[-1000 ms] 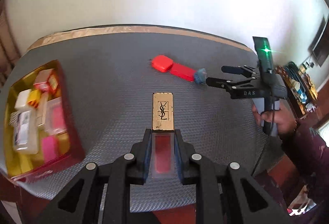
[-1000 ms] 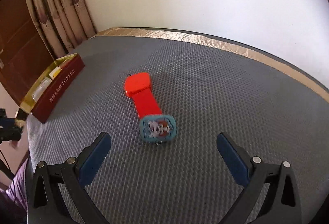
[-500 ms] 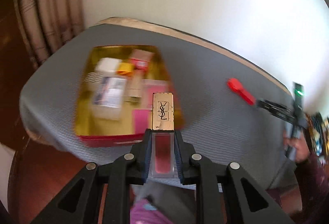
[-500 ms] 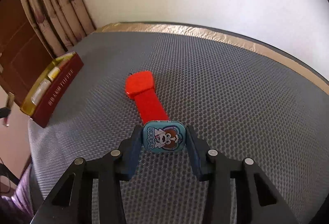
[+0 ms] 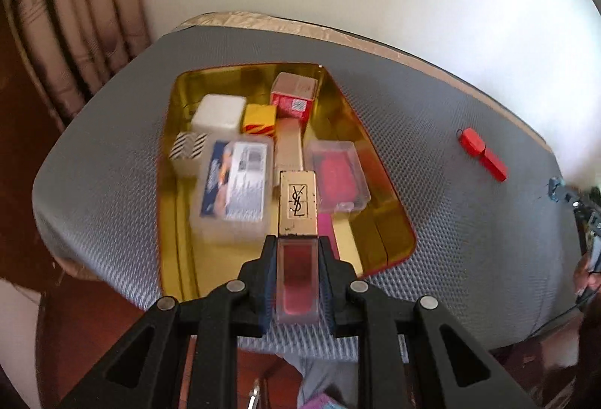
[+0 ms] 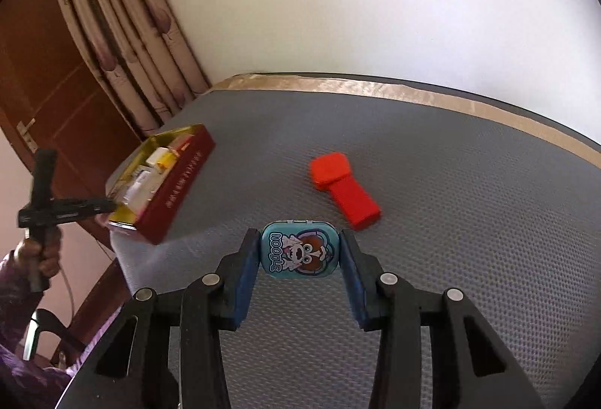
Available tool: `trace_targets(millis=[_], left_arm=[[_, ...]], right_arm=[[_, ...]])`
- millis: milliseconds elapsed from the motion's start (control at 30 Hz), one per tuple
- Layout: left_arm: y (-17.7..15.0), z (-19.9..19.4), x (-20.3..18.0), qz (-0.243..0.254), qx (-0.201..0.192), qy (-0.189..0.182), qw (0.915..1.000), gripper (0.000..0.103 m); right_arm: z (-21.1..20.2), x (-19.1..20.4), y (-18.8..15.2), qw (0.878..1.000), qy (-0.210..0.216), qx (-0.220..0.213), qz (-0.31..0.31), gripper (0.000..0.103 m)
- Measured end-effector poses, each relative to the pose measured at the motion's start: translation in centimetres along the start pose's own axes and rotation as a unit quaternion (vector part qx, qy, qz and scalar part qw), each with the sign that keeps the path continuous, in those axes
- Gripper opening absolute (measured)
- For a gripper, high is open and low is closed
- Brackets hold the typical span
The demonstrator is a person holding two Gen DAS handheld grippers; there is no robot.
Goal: Organize rigid objects
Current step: 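Lower the lipstick into the tin with the left gripper while the right gripper drops the blue tin in, then move both grippers back from the tin toward the red pieces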
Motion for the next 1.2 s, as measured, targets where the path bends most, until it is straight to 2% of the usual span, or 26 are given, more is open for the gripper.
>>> trace_targets(millis=[167,233,300,367,433,500,600,700,800,900,967,1067,1200], left_arm=[[1.5,2.4,0.0,0.020,0.018,0.006,0.9996,0.021],[1.6,2.5,-0.1,0.023,0.012,0.021,0.9995,0.024],[1.2,1.7,0.1,0.013,-0.007,0.032,0.9994,0.027],[0.2,-0.1,0.5,-0.010,-0.043,0.034,0.9984,0.030],[-1.5,-2.3,1.2,-0.042,-0.087,0.046,0.9943,0.044],[-2.9,-3.7,1.7,-0.061,-0.118,0.062,0.9892,0.053],[-4.8,-5.0,2.1,-0.075,-0.154,0.098,0.9804,0.054],[-5.5,-5.4,2.2,-0.076,-0.170,0.104,0.9771,0.054],[-6.0,-5.6,2.1,-0.075,-0.190,0.132,0.9699,0.054],[-5.8,-5.0,2.4,-0.068,-0.181,0.143,0.9706,0.055],[-5.6,-4.4,3.2,-0.076,-0.162,0.128,0.9755,0.055],[-5.6,-4.4,4.4,-0.097,-0.156,0.092,0.9787,0.055],[-5.6,-4.6,4.8,-0.102,-0.160,0.097,0.9770,0.055]], right_arm=[[1.1,3.0,0.8,1.000,0.006,0.009,-0.022,0.039],[1.4,4.2,1.2,0.999,0.014,0.010,-0.027,0.039],[1.7,5.8,2.0,0.999,0.024,0.010,-0.040,0.039],[2.2,7.7,3.0,0.998,0.039,0.010,-0.055,0.039],[2.8,9.9,4.2,0.996,0.052,0.011,-0.072,0.039],[4.0,12.7,6.0,0.993,0.071,0.017,-0.095,0.039],[6.7,16.9,9.3,0.986,0.094,0.032,-0.131,0.039],[11.1,20.9,13.3,0.980,0.108,0.063,-0.156,0.039],[15.6,23.6,16.3,0.977,0.101,0.095,-0.159,0.039],[19.6,25.2,18.3,0.977,0.083,0.117,-0.157,0.039],[22.3,26.0,19.5,0.977,0.074,0.134,-0.145,0.039],[24.9,26.5,20.8,0.979,0.054,0.144,-0.130,0.039],[26.7,26.3,21.7,0.983,0.045,0.144,-0.106,0.041]])
Point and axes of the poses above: each gripper's, at about its wrist camera, not at the fingertips, and z roughly the way its jaws point, x to its left, y to its top, the point moved 1 cm from there along z, roughly the way its jaws point, and after that the axes turned 14 degrees about x, right-handed, at the moved point
